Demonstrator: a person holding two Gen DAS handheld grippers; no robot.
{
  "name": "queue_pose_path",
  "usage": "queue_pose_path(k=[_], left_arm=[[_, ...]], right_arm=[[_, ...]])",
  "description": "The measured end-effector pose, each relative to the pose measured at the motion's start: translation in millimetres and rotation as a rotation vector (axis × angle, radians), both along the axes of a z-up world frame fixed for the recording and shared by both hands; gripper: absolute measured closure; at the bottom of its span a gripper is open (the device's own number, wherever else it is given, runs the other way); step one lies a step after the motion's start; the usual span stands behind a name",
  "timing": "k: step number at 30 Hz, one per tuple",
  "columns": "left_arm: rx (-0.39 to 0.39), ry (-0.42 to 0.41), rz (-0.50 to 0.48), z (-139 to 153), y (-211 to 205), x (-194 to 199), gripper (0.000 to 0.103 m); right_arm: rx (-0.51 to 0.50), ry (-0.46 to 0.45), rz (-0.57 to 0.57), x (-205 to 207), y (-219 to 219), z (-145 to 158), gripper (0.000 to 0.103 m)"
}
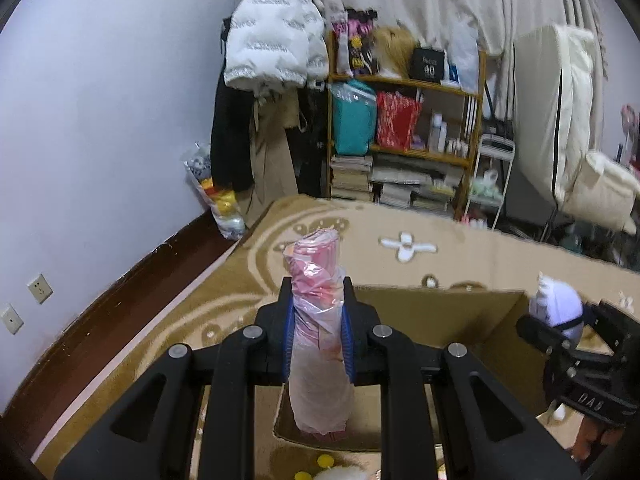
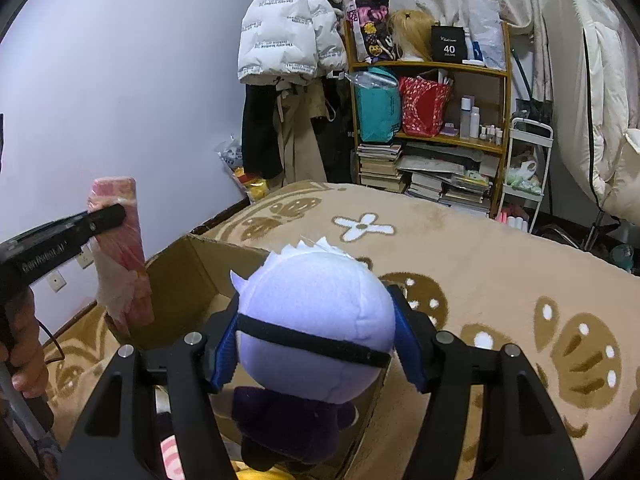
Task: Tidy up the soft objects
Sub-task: 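Carry the pink packet and purple doll into the box and open both tools, then grasp the pink plush bear with the left tool while the right tool grasps the yellow plush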
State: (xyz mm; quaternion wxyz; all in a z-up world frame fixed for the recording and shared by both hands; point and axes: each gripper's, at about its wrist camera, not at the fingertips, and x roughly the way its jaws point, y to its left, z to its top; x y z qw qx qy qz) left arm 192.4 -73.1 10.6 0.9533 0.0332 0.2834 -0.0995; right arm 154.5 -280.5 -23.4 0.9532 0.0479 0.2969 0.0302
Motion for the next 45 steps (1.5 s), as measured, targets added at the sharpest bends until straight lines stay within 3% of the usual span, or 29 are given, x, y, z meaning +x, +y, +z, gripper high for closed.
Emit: queue_pose_path(k=[7, 9, 10, 11, 13, 16, 21, 28, 36, 45], left_arm=[[0.031, 0.099, -0.018, -22.7, -7.9, 3.5, 0.079], [0.039, 0.128, 0.000, -27.4, -7.3, 3.4, 0.077], [0.039, 0.134, 0.012, -28.9, -6.2, 1.8, 0.072], [0.037, 0.130, 0.020, -28.8, -4.0, -1.1, 0.059], [0.056, 0.100, 0.053, -25.3, -2.0, -8.2, 0.043], [0.094, 0.076, 0.065, -19.4, -1.6, -17.2, 0.037], [0.133, 0.080, 0.109, -13.1, 6.4, -30.4, 0.016], [0.148, 0.095, 0.126, -1.4, 23.6, -52.0, 0.007], [0.179, 0.103, 0.144, 12.2, 33.9, -87.0, 0.005], [0.137, 0.160, 0.139, 11.6, 56.1, -125.0, 0.000]], right_arm=[[0.034, 0.024, -0.007, 2.6, -9.3, -10.0, 0.032], [0.042, 0.023, -0.007, 1.6, -9.8, -9.1, 0.026], [0.051, 0.025, -0.010, 0.4, -10.9, -9.3, 0.019], [0.061, 0.027, -0.012, -0.8, -11.8, -9.1, 0.016], [0.096, 0.024, -0.026, -3.9, -14.6, -8.1, 0.015], [0.126, 0.039, -0.015, -5.0, -15.6, -8.3, 0.013], [0.107, 0.071, -0.045, -11.2, -10.7, -5.1, 0.000], [0.151, 0.110, -0.043, -31.2, -8.2, -2.4, 0.000], [0.158, 0.120, -0.050, -67.2, -4.7, 9.6, 0.000], [0.162, 0.176, -0.063, -110.1, 0.2, 7.0, 0.000]])
